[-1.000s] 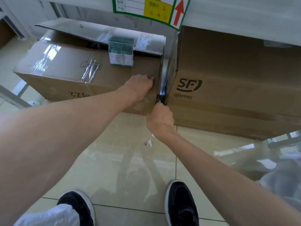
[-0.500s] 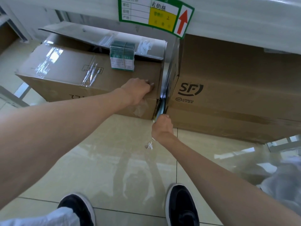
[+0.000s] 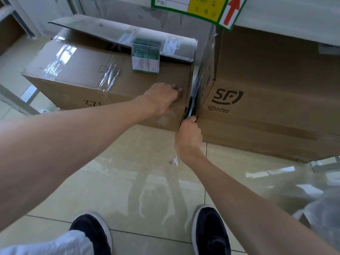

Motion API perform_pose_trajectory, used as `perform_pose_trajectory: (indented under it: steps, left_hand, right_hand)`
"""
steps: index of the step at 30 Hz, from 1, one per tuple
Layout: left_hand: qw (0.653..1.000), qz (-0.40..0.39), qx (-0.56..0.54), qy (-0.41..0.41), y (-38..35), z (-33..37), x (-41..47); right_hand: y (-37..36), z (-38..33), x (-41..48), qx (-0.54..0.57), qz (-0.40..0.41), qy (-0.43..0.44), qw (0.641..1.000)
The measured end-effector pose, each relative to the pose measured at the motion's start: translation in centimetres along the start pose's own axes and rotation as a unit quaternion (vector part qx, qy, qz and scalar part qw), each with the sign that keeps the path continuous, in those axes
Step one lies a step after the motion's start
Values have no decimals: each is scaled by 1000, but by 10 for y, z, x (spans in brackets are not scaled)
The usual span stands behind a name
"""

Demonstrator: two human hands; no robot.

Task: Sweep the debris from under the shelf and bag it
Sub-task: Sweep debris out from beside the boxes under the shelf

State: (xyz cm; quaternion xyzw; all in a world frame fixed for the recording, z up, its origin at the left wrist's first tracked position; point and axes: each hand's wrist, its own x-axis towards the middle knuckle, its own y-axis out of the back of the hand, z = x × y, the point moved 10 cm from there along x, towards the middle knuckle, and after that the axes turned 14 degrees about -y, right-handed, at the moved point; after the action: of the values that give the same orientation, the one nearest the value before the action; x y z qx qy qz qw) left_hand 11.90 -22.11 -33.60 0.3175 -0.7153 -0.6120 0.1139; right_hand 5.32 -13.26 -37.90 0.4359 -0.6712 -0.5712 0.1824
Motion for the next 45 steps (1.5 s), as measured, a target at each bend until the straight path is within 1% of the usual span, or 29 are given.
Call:
perform_pose_trajectory:
  steps: [2, 3, 5, 8, 10, 13, 16, 22, 24, 27, 35, 45]
  left_hand:
    - [1000, 3, 0, 1, 0, 0, 1]
    - [1000, 4, -1, 3, 1, -1, 1]
    - [1000, 7, -7, 7, 1, -1, 1]
    - [1000, 5, -13, 11, 1, -3, 1]
    - [1000, 6, -12, 9, 1, -3, 0]
    - [1000, 10, -6, 1, 3, -1, -1]
    - [1000, 11, 1, 4, 0, -1, -2]
    - [1000, 7, 9, 8, -9, -7, -7]
    - [1000, 10, 6, 15, -10, -9, -9]
    - [1000, 17, 1, 25, -11, -7, -11]
    - [999, 27, -2, 32, -8, -6, -11]
    - [999, 27, -5, 36, -10, -6, -11]
  right_hand:
    - [13, -2, 7, 21, 30, 8, 999]
    - [16, -4, 11, 33, 32, 14, 999]
    - [15, -8, 18, 70, 11, 15, 997]
    - [0, -10, 24, 119, -49, -4, 992]
    - [-12, -7, 26, 108, -82, -14, 991]
    - [-24, -3, 31, 59, -102, -11, 993]
    - [-27, -4, 34, 39, -93, 3, 995]
    - [-27, -15, 44, -4, -34, 43, 998]
    - [-28, -17, 49, -1, -15, 42, 999]
    - [-31, -14, 55, 38, -5, 14, 999]
    - [-53, 0, 64, 164, -34, -94, 981]
    - [-62, 9, 64, 222, -19, -139, 965]
